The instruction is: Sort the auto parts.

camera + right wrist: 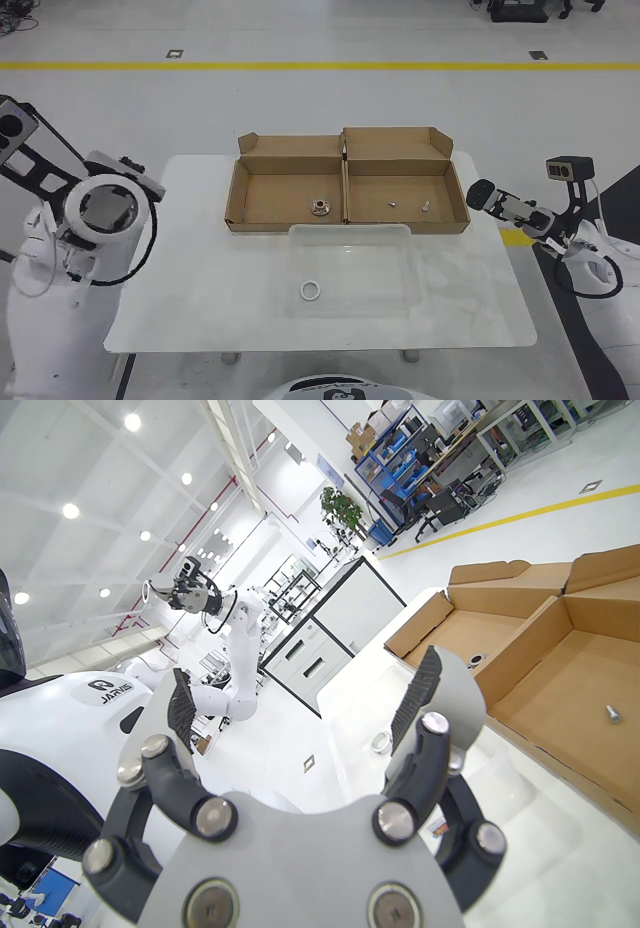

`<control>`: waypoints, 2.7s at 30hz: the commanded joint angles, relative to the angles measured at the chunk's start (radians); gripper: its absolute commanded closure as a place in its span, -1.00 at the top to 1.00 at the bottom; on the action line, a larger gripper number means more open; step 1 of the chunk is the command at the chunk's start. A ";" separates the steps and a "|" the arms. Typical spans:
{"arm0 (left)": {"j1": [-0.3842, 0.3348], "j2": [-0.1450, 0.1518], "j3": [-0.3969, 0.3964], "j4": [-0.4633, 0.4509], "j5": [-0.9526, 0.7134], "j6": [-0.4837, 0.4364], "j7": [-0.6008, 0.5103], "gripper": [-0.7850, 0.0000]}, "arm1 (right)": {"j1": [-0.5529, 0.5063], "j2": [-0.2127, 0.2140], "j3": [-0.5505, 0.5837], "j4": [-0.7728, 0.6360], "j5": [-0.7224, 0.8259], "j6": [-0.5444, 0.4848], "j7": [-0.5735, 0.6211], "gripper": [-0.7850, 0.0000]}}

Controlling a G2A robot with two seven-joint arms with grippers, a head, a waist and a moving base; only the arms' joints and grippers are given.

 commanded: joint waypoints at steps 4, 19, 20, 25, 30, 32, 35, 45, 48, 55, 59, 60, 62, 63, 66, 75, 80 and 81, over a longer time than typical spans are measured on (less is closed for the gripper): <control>0.022 0.001 0.008 0.049 0.053 0.000 0.000 -1.00 | 0.000 0.000 0.000 0.000 0.000 0.000 0.000 1.00; 0.032 0.001 -0.011 0.044 -0.052 0.000 0.000 -1.00 | 0.000 0.000 0.000 0.000 0.000 0.000 0.000 1.00; 0.033 -0.002 -0.012 0.035 -0.069 0.000 0.000 -1.00 | 0.000 0.000 0.000 0.000 0.000 0.000 0.000 1.00; 0.036 -0.021 -0.035 0.019 -0.104 0.000 0.000 -1.00 | 0.000 0.000 0.000 0.000 0.000 0.000 0.000 1.00; 0.040 -0.034 -0.031 0.013 -0.101 0.000 0.000 -1.00 | 0.000 0.000 0.000 0.000 0.000 0.000 0.000 1.00; 0.040 -0.037 -0.031 0.014 -0.091 0.000 0.000 -1.00 | 0.000 0.000 0.000 0.000 0.000 0.000 0.000 1.00; 0.040 -0.041 -0.032 0.017 -0.083 0.000 0.000 -1.00 | 0.000 0.000 0.000 0.000 0.000 0.000 0.000 1.00; 0.034 -0.038 0.018 0.073 0.027 0.000 0.000 -1.00 | 0.000 0.000 0.000 0.000 0.000 0.000 0.000 1.00; 0.026 -0.030 0.034 0.093 0.062 0.000 0.000 -1.00 | 0.000 0.000 0.000 0.000 0.000 0.000 0.000 1.00; -0.014 -0.013 0.130 0.145 0.133 0.000 0.000 -1.00 | 0.000 0.000 0.000 0.000 0.000 0.000 0.000 1.00; -0.073 -0.005 0.186 0.173 0.205 0.000 0.000 -1.00 | 0.000 0.000 0.000 0.000 0.000 0.000 0.000 1.00; -0.086 -0.003 0.200 0.187 0.231 0.000 0.000 -1.00 | 0.000 0.000 0.000 0.000 0.000 0.000 0.000 1.00; -0.117 0.004 0.232 0.223 0.297 0.000 0.000 -1.00 | 0.000 0.000 0.000 0.000 0.000 0.000 0.000 1.00; -0.131 0.007 0.251 0.243 0.328 0.005 -0.005 -1.00 | 0.000 0.000 0.000 0.000 0.000 0.000 0.000 1.00; -0.181 0.012 0.302 0.301 0.387 0.039 -0.039 -1.00 | 0.000 0.000 0.000 0.000 0.000 0.000 0.000 1.00; -0.386 -0.008 0.458 0.460 0.497 0.277 -0.112 -1.00 | 0.000 0.000 0.000 0.000 0.000 0.000 0.000 1.00; -0.516 -0.028 0.540 0.548 0.597 0.423 -0.130 -1.00 | 0.000 0.000 0.000 0.000 0.000 0.000 0.000 1.00; -0.542 -0.032 0.556 0.564 0.626 0.452 -0.136 -1.00 | 0.000 0.000 0.000 0.000 0.000 0.000 0.000 1.00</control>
